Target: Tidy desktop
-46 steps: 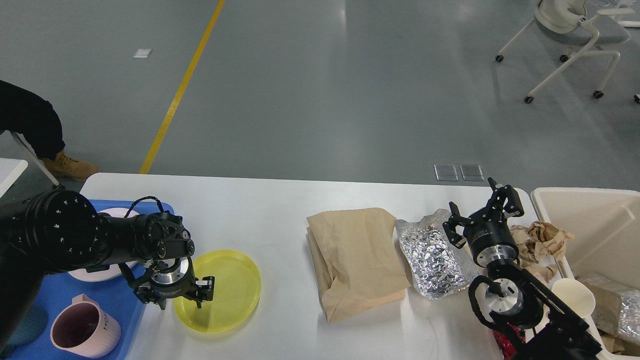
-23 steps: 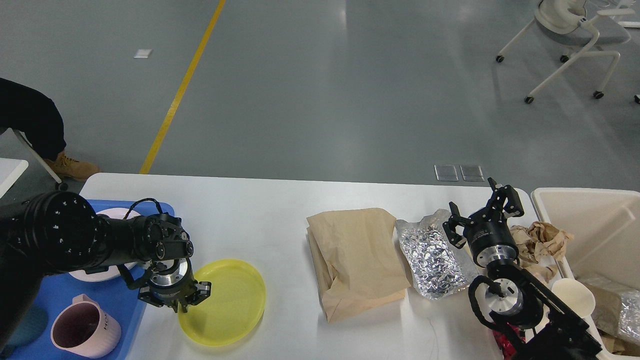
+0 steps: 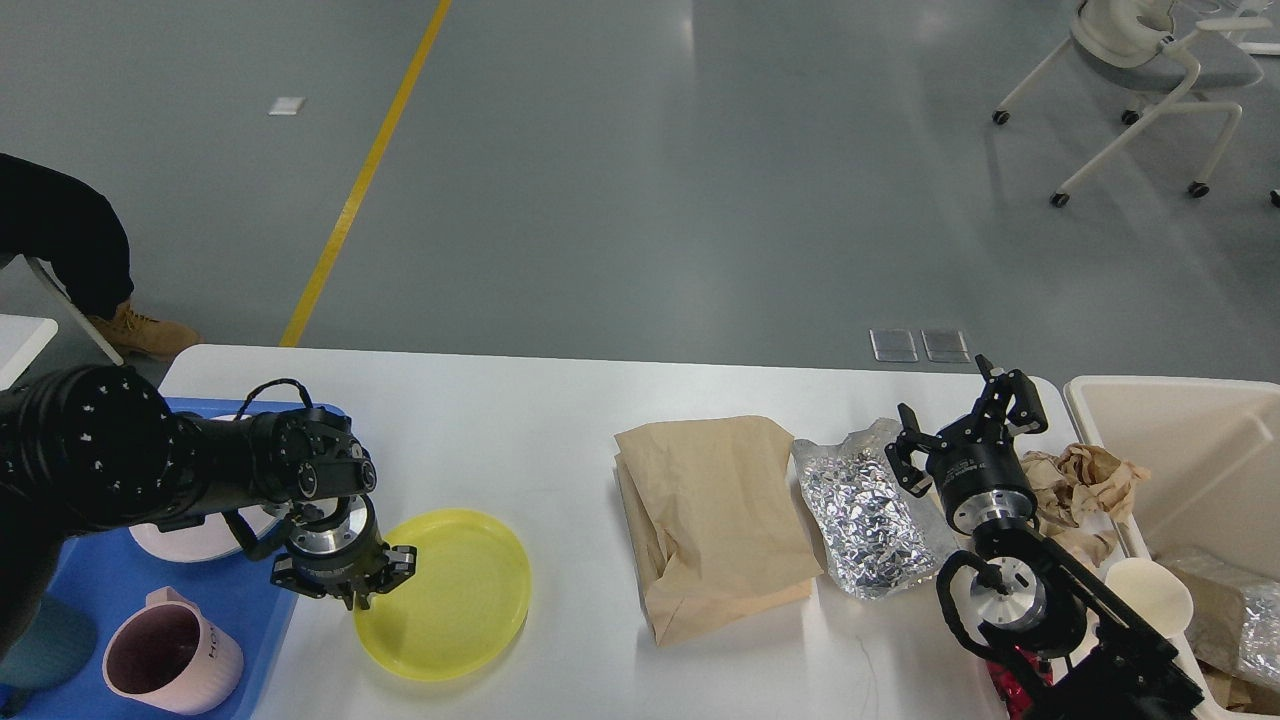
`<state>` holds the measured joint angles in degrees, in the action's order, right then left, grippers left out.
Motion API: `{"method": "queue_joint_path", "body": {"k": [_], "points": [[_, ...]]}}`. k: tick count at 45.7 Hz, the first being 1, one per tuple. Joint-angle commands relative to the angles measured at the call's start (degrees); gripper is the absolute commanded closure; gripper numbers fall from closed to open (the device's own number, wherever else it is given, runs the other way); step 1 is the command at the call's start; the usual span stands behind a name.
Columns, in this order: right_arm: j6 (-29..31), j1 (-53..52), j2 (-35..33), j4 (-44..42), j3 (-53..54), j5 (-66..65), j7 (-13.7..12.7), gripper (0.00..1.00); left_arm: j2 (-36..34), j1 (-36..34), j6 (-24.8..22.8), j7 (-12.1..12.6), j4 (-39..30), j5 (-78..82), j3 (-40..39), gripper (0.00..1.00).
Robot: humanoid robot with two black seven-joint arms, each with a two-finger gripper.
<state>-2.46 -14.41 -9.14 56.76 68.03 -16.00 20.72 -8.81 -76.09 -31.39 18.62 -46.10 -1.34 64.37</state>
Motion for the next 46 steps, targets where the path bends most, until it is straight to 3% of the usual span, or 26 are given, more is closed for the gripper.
{"method": "queue_joint_path", "body": {"k": [1,16,32,37,46], "points": [[0.0,0.0,0.0,-0.1,0.0,0.0,0.0,0.00,-3.1,-3.7,-0.6,0.0,-0.1,-0.7,-1.3,1.00],[0.0,0.0,0.0,0.0,0.0,0.0,0.0,0.00,-6.9,-13.7,-9.4,0.0,-0.2,-0.7,-2.9,1.00],[0.0,0.0,0.0,0.0,0.0,0.0,-0.1,0.00,-6.0,-12.0,-9.0,-0.2,0.0,-0.7,-2.3,1.00],[0.0,0.0,0.0,0.0,0.0,0.0,0.0,0.00,-5.4,-12.1,-9.6,-0.4,-0.1,-0.6,-1.3,0.82],[0.0,0.0,0.0,-0.1,0.0,0.0,0.0,0.00,-3.8,-17.6,-10.0,-0.9,-1.5,-0.6,5.4,0.31]]}}
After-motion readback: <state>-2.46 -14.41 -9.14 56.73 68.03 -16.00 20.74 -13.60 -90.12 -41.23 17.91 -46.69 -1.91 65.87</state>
